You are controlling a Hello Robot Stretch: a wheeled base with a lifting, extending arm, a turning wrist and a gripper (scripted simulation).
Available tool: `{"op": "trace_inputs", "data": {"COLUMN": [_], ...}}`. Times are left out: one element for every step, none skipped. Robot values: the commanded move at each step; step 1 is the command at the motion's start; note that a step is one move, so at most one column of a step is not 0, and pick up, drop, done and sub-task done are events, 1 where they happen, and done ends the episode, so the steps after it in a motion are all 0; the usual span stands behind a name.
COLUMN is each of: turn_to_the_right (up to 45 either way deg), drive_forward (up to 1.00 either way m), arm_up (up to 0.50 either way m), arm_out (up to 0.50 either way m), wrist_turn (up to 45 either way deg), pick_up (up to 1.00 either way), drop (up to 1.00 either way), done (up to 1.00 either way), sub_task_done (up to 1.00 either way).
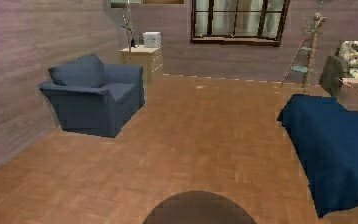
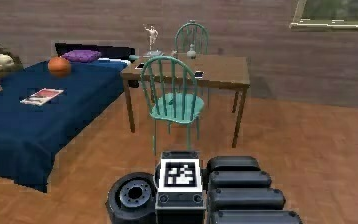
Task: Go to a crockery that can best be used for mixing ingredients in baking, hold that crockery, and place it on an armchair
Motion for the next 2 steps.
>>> {"op": "trace_inputs", "data": {"turn_to_the_right": [0.0,-3.0], "drive_forward": [1.0,0.0], "arm_up": [0.0,0.0], "arm_out": [0.0,0.0], "wrist_turn": [0.0,0.0], "pick_up": [0.0,0.0], "drop": [0.0,0.0], "done": [0.0,0.0], "sub_task_done": [0.0,0.0]}}
